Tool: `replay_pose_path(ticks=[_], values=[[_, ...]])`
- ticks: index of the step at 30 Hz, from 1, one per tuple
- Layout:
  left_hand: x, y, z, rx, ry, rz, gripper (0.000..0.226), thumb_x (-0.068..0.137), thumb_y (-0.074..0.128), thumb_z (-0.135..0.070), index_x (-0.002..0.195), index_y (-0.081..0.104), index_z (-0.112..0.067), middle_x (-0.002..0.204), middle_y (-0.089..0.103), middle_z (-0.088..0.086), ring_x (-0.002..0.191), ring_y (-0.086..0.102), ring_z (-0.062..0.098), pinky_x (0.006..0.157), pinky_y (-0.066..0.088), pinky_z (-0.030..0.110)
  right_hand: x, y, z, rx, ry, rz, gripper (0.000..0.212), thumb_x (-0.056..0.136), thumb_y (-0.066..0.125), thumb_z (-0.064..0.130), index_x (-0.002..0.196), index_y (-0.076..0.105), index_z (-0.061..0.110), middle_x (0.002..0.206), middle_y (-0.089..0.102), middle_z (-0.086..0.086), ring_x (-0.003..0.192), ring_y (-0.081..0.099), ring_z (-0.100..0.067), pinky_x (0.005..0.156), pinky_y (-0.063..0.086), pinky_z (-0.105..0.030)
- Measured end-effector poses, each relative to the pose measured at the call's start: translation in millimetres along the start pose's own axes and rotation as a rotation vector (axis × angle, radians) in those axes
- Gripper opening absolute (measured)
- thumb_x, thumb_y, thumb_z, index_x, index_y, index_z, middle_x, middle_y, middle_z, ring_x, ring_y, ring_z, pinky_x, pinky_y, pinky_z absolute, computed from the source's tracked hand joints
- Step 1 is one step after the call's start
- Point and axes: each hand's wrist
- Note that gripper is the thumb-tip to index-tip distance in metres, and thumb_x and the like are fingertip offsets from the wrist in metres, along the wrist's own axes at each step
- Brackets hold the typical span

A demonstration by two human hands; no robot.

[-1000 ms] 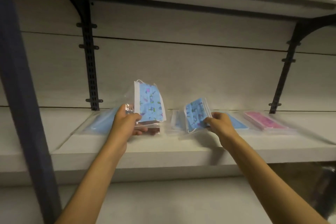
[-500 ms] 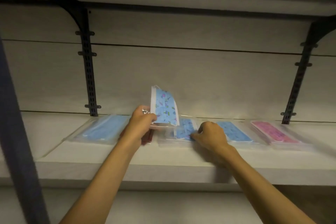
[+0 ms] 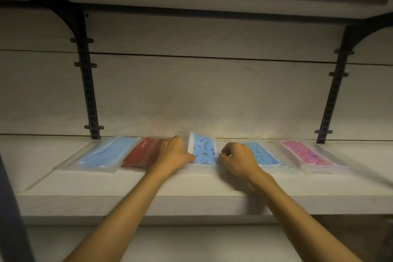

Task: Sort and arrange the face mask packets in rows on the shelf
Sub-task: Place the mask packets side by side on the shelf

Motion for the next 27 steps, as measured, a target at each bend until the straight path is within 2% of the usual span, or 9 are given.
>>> replay_pose_path(ticks=[2,3,6,10,17,22,27], values=[[-2.3,4.0,0.1,0.299,0.090,-0.085,0.063,0.080,0.070,-0.042,0.132,0.045,-0.018,0.128,0.047,0.007,0.124,0.040,0.029,0.093,0.037,0.040,-2.7,-1.3,-0.6,0.000,-0.014,0.016,0.024,0.091,0.060,0.019,0.109,0.070,0.006,0.108,0.070,-0.008,0.101,0.062,-0.025,0.074,0.040,-0.029],[-2.6,6.3,0.2,0.368,0.145,-0.096,0.059,0.085,0.064,-0.042,0.138,0.045,-0.026,0.133,0.045,0.005,0.126,0.035,0.029,0.096,0.034,0.042,-3.6,-1.6,-1.0,0.004,-0.027,0.020,0.024,0.091,0.061,0.021,0.111,0.070,0.010,0.110,0.070,-0.006,0.099,0.061,-0.023,0.074,0.037,-0.027],[-5.5,10.1,0.4,0.446,0.230,-0.019,0.037,0.096,0.048,-0.036,0.131,0.058,-0.040,0.132,0.052,-0.002,0.125,0.036,0.025,0.092,0.029,0.042,-5.6,0.2,-2.1,0.001,-0.075,0.040,0.021,0.092,0.062,0.021,0.107,0.074,0.014,0.109,0.070,-0.005,0.092,0.058,-0.017,0.072,0.035,-0.024],[-10.9,11.2,2.4,0.429,0.198,-0.004,0.035,0.098,0.043,-0.037,0.129,0.061,-0.040,0.130,0.056,-0.003,0.125,0.040,0.025,0.092,0.028,0.043,-8.8,-0.5,-2.0,0.001,-0.112,0.047,0.020,0.094,0.061,0.022,0.106,0.076,0.014,0.111,0.070,-0.006,0.096,0.060,-0.018,0.073,0.037,-0.023],[-34.3,-6.0,9.1,0.245,0.277,-0.190,0.030,0.094,0.050,-0.042,0.120,0.063,-0.034,0.127,0.061,-0.005,0.123,0.050,0.020,0.100,0.037,0.041,-33.7,-9.5,9.7,-0.080,-0.206,-0.017,0.032,0.098,0.055,0.030,0.125,0.066,0.019,0.124,0.060,-0.005,0.105,0.059,-0.023,0.087,0.047,-0.031],[-67.3,-28.4,25.3,0.161,0.326,-0.227,0.031,0.095,0.054,-0.041,0.124,0.062,-0.032,0.129,0.059,-0.008,0.120,0.053,0.015,0.099,0.045,0.036,-55.0,-5.6,31.5,-0.044,-0.285,0.002,0.030,0.093,0.058,0.032,0.120,0.067,0.025,0.122,0.063,-0.001,0.103,0.062,-0.020,0.084,0.050,-0.033],[-105.2,-56.0,57.2,0.121,0.323,-0.250,0.028,0.096,0.055,-0.039,0.122,0.062,-0.031,0.124,0.059,-0.009,0.111,0.055,0.013,0.090,0.046,0.029,-82.0,6.3,72.8,-0.015,-0.348,0.010,0.028,0.092,0.058,0.035,0.118,0.067,0.029,0.118,0.063,0.004,0.103,0.063,-0.016,0.082,0.049,-0.033]])
Point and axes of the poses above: each hand's wrist, its own x-axis towards the middle knuckle, its own y-axis out of the palm, z = x × y
